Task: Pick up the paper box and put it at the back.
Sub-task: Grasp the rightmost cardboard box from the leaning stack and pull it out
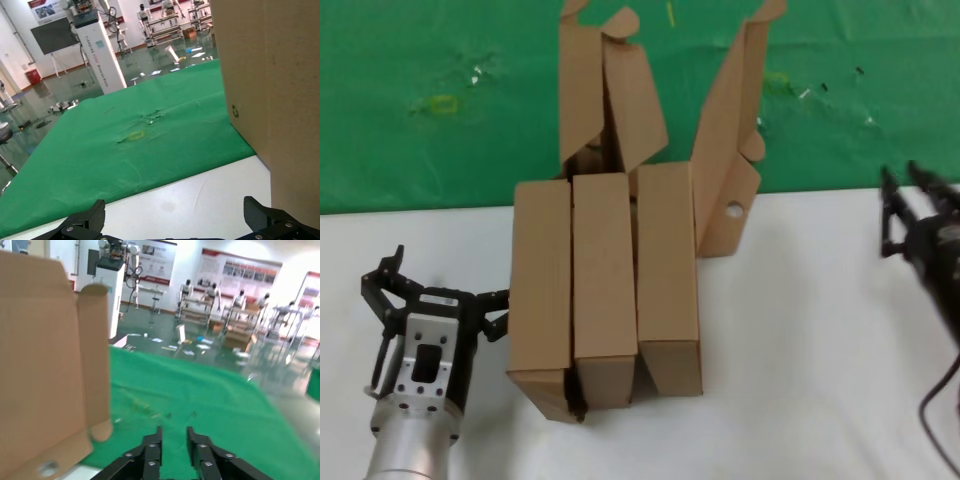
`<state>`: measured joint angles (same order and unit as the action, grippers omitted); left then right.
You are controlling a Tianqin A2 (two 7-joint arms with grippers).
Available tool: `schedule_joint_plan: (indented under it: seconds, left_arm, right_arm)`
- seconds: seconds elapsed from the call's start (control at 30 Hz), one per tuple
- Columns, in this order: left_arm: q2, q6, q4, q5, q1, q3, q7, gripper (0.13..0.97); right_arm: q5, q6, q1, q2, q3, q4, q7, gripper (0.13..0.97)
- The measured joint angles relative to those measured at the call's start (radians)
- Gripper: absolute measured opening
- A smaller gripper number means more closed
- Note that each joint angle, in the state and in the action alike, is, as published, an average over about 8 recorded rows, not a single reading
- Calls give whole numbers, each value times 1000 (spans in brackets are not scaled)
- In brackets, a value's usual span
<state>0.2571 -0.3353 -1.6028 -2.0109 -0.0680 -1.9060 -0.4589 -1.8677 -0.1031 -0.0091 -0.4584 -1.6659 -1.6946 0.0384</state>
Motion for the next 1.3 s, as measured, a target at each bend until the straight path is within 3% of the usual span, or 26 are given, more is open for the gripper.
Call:
schedule_joint_plan:
  seconds: [0.13, 0.27, 0.43, 0.7, 1.0, 1.3]
  left_arm:
    - [10, 5, -1, -17, -1, -4, 8, 966]
    - [23, 7, -1, -40, -4, -11, 15, 966]
    - [34, 4, -1, -60, -7, -19, 20, 966]
    - [46, -5, -1, -83, -12, -31, 23, 966]
    - [56, -19, -1, -102, -17, -41, 23, 966]
    - [66, -28, -4, -119, -19, -49, 24, 966]
  right_arm:
    - [-82, -69, -29, -126, -34, -72, 56, 220]
    - [-105, -45, -89, -227, -10, -139, 84, 289]
    - [-111, 136, -182, -255, 112, -183, 154, 358]
    - [-156, 466, -278, -219, 248, -215, 335, 566]
    - [-8, 621, -230, -248, 87, -257, 372, 770]
    - [158, 647, -119, -289, -62, -277, 256, 772]
